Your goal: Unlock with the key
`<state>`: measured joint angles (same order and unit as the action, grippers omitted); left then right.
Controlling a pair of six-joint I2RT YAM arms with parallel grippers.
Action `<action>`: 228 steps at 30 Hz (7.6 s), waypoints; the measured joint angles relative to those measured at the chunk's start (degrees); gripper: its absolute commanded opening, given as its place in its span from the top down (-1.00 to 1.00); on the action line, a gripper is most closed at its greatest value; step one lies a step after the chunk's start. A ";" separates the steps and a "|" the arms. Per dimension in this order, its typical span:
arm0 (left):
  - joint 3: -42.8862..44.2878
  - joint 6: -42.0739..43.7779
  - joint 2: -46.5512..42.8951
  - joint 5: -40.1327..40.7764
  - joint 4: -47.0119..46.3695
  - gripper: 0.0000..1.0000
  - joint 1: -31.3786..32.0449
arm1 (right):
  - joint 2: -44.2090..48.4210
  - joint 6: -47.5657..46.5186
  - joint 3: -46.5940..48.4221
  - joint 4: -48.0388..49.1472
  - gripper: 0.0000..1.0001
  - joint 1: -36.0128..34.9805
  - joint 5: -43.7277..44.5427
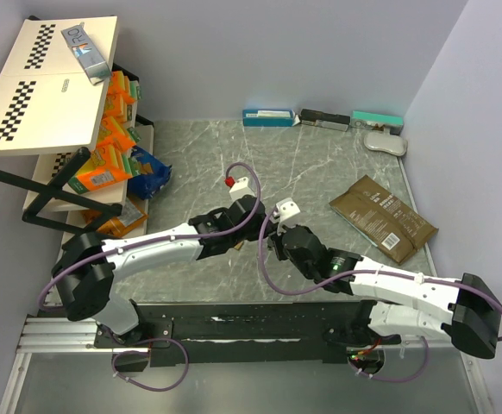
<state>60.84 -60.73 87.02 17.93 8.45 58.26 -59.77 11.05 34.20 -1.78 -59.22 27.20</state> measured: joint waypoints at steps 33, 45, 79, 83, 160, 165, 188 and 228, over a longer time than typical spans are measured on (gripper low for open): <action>-19.45 17.55 -17.86 -13.81 -18.91 0.99 -8.59 | 13.68 5.38 -6.54 5.31 -0.45 18.78 -37.29; -29.11 22.10 -28.09 -43.91 -33.27 0.99 -17.57 | 15.80 12.90 -10.05 17.90 -0.27 27.12 -66.82; -29.11 21.07 -28.44 -60.24 -39.06 0.99 -18.23 | 6.01 16.92 -6.78 29.51 0.72 17.46 -67.45; -29.11 21.11 -28.61 -60.11 -38.93 0.99 -18.47 | 6.01 17.25 -6.75 29.86 0.96 17.35 -67.04; 7.04 11.82 23.19 -19.58 -6.43 -0.99 -18.49 | 37.88 15.02 -16.63 -3.89 1.00 34.25 -47.95; 9.07 13.55 24.74 -19.63 -6.80 -0.99 -18.43 | 38.12 14.82 -16.63 -4.63 1.00 34.25 -47.52; 14.95 27.63 26.25 -9.03 7.34 -0.79 -12.74 | 37.79 14.84 -16.63 -5.11 1.00 34.25 -47.52; 26.29 32.98 33.68 -0.98 17.35 0.98 -9.38 | 37.20 15.32 -16.70 -4.85 1.00 34.25 -47.74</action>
<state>87.13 -27.75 120.70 16.95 25.80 48.88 -22.57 26.37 17.50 -6.63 -24.97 -20.53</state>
